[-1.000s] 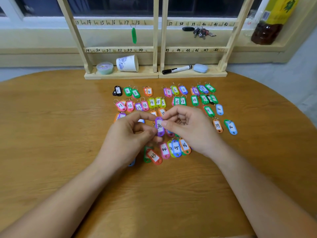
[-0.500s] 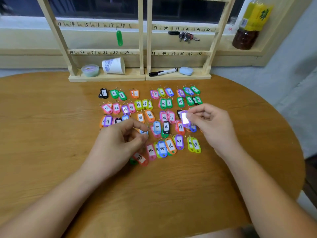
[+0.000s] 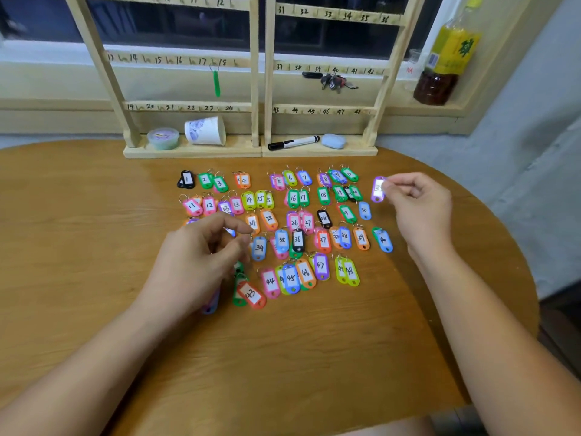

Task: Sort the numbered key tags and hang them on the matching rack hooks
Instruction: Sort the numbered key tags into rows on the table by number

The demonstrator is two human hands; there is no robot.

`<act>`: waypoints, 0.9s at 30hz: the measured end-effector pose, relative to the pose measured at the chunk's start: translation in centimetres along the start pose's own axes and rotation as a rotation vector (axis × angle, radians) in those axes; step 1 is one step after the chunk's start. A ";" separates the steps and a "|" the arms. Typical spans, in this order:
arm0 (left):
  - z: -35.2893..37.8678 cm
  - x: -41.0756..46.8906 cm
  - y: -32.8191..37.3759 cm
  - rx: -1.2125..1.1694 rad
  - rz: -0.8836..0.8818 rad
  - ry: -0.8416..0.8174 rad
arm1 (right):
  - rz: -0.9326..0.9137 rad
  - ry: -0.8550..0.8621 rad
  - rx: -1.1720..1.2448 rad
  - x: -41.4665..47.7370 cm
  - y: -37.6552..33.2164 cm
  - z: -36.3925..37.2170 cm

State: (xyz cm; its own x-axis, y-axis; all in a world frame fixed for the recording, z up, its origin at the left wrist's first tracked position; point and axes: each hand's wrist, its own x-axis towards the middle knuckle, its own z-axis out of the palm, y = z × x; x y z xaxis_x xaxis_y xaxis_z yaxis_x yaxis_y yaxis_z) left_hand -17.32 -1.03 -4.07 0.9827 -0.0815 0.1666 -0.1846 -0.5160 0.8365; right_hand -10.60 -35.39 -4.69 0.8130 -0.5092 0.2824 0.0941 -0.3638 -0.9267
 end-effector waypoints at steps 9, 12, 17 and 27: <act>0.1 0.1 -0.2 0.021 0.014 -0.005 | 0.099 -0.144 -0.329 0.7 1.5 0.6; 0.1 0.2 -0.4 0.027 0.000 -0.003 | 0.062 -0.157 -0.404 0.7 1.7 0.5; -0.5 1.0 -0.6 0.017 -0.046 0.026 | -0.096 -0.129 -0.480 0.0 -0.1 1.0; -4.5 7.3 -3.3 -0.009 -0.206 0.147 | -0.238 -0.396 -0.344 -1.6 -6.5 9.2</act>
State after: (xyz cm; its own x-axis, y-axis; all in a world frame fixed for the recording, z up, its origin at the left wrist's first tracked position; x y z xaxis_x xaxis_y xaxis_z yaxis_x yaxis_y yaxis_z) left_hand -9.65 3.91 -3.27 0.9866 0.1493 0.0658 0.0181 -0.5010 0.8653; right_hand -7.20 -25.06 -1.42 0.9517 -0.0761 0.2975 0.1620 -0.6988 -0.6967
